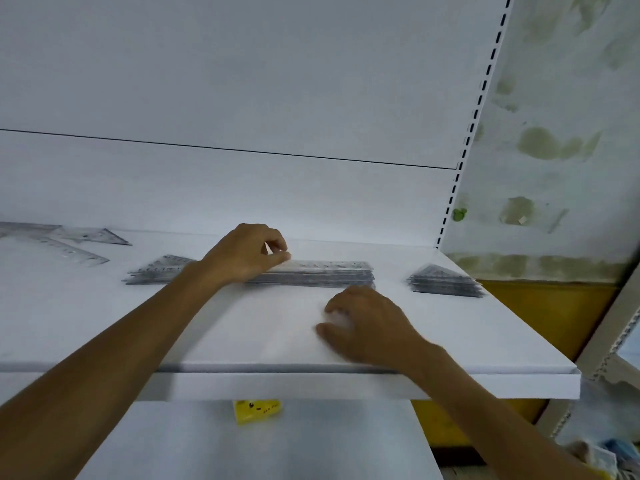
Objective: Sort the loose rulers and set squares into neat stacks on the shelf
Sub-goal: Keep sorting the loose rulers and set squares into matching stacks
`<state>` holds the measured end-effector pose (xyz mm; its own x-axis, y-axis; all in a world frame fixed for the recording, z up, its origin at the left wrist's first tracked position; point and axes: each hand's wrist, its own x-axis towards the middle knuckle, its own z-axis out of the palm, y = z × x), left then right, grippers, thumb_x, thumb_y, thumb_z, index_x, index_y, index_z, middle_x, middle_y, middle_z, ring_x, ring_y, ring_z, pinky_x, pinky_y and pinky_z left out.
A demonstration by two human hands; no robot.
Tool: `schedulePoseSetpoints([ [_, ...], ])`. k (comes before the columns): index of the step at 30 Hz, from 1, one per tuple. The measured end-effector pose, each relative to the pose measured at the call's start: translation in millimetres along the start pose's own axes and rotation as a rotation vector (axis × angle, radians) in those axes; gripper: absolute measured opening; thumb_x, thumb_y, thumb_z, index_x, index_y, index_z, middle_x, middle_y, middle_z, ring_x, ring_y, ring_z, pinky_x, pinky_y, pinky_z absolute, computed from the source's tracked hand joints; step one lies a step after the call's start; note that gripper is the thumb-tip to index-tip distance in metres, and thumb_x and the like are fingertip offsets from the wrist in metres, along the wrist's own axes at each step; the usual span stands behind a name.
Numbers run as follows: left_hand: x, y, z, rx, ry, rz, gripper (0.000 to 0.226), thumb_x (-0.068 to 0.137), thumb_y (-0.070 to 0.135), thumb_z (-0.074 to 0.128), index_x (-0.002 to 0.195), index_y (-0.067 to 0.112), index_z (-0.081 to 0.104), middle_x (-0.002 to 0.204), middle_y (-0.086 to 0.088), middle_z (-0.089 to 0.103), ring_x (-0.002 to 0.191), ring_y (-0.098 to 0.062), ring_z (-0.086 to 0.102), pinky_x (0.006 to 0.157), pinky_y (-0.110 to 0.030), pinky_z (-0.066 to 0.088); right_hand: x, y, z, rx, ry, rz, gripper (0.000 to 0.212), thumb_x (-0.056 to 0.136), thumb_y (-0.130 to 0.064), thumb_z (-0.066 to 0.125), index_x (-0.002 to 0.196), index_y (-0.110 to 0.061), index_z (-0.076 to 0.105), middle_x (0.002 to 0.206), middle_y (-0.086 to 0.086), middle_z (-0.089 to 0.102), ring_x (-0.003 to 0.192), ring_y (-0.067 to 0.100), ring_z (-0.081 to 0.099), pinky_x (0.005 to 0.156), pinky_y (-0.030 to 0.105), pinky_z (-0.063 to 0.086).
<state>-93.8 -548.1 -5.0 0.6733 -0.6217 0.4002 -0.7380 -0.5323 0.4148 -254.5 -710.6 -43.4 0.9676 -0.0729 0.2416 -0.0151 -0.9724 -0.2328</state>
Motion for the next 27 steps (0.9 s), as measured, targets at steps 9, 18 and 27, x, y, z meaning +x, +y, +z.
schedulePoseSetpoints([
  [9,-142,-54,-82,0.129,0.164,-0.226,0.016,0.083,0.029,0.064,0.1,0.03,0.064,0.089,0.011,0.063,0.08,-0.001,0.058,0.071,-0.017,0.044,93,-96,-17,0.386,0.072,-0.18,0.016,0.084,-0.023,0.058,0.097,-0.017,0.065,0.091,-0.003,0.064,0.087,0.016,0.06,0.08,0.029,0.048],
  [18,-240,-125,-157,0.179,0.263,-0.392,0.012,0.084,0.024,0.064,0.095,0.025,0.067,0.091,0.009,0.064,0.081,0.002,0.057,0.073,-0.014,0.045,124,-241,45,0.462,0.01,-0.397,0.018,0.084,-0.02,0.057,0.101,-0.018,0.064,0.088,-0.007,0.061,0.08,0.012,0.056,0.074,0.024,0.042],
  [27,-272,-237,-228,0.152,0.277,-0.372,0.011,0.084,0.02,0.064,0.093,0.025,0.067,0.088,0.013,0.062,0.08,0.005,0.057,0.069,-0.005,0.041,180,-311,90,0.377,0.043,-0.264,0.019,0.085,-0.016,0.058,0.102,-0.012,0.064,0.099,0.003,0.065,0.084,0.013,0.054,0.075,0.021,0.039],
])
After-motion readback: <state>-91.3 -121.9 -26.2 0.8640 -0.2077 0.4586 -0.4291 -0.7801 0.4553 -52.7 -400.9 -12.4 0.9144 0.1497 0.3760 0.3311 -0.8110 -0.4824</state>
